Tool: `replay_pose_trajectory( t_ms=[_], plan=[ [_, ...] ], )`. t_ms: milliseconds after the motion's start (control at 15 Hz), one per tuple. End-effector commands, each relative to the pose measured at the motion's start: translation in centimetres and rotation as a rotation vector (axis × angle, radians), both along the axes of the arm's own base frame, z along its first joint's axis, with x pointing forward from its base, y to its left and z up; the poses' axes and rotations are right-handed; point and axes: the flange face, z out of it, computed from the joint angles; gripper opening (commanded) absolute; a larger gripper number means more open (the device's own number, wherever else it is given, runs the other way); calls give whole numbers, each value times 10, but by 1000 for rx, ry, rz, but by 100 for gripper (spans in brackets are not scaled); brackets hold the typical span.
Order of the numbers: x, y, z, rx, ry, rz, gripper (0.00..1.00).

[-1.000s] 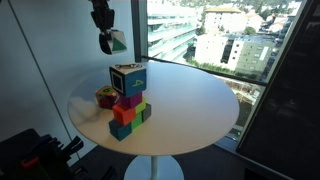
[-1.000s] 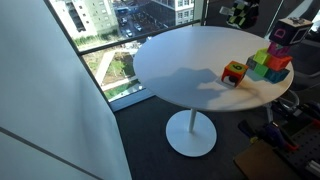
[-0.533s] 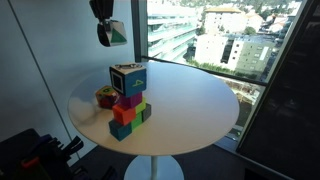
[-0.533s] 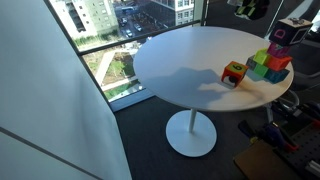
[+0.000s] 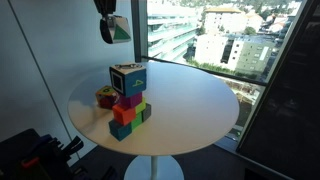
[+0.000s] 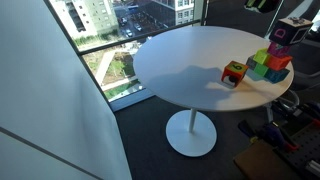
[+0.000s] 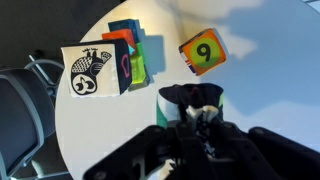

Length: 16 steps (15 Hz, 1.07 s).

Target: Pick up the block with the number one on it and put it on the block with the number four on it

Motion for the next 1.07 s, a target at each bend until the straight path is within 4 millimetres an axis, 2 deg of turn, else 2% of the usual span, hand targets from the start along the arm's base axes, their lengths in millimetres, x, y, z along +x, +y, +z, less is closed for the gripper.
replay_pose_trajectory(
  t_ms=[0, 600, 1000],
  plan=[
    [-7, -15, 12, 3, 3, -12, 8],
    [-20, -47, 12, 10, -3, -66, 8],
    [-30, -61, 12, 37, -15, 5, 8]
  ],
)
